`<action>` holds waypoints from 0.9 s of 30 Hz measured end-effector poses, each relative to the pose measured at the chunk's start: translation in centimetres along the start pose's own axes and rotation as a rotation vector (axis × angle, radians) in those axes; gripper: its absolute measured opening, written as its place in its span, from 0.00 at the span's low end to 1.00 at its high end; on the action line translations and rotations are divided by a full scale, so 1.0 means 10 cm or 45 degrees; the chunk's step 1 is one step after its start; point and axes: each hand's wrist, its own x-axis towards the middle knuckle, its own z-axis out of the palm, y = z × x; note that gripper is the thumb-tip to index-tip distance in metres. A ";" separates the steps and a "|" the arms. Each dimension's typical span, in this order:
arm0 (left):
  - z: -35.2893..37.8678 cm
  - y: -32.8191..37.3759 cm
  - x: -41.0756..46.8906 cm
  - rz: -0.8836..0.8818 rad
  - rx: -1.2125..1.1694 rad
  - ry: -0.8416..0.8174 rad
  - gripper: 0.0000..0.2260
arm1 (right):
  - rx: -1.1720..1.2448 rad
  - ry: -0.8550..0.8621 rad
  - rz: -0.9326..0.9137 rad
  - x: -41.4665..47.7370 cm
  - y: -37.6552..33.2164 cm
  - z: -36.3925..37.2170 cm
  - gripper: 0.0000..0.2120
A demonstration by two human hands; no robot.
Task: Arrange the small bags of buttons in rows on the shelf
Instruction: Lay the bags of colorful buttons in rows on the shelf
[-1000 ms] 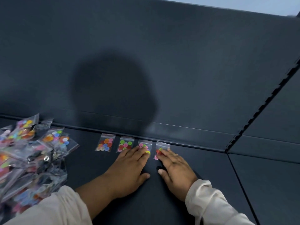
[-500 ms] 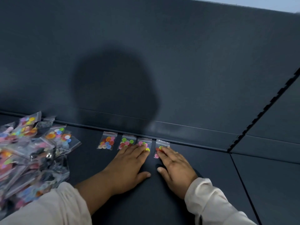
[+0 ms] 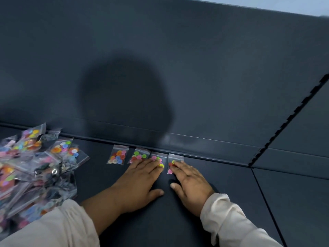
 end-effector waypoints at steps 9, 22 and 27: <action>-0.04 -0.08 -0.07 -0.136 0.098 0.151 0.27 | -0.009 0.071 -0.034 0.01 -0.16 -0.08 0.40; 0.01 -0.17 -0.09 -0.283 0.171 0.138 0.36 | -0.142 0.004 -0.141 0.24 -0.34 -0.03 0.42; -0.06 -0.15 -0.11 -0.309 0.148 0.060 0.34 | -0.124 0.019 -0.171 0.25 -0.35 -0.04 0.41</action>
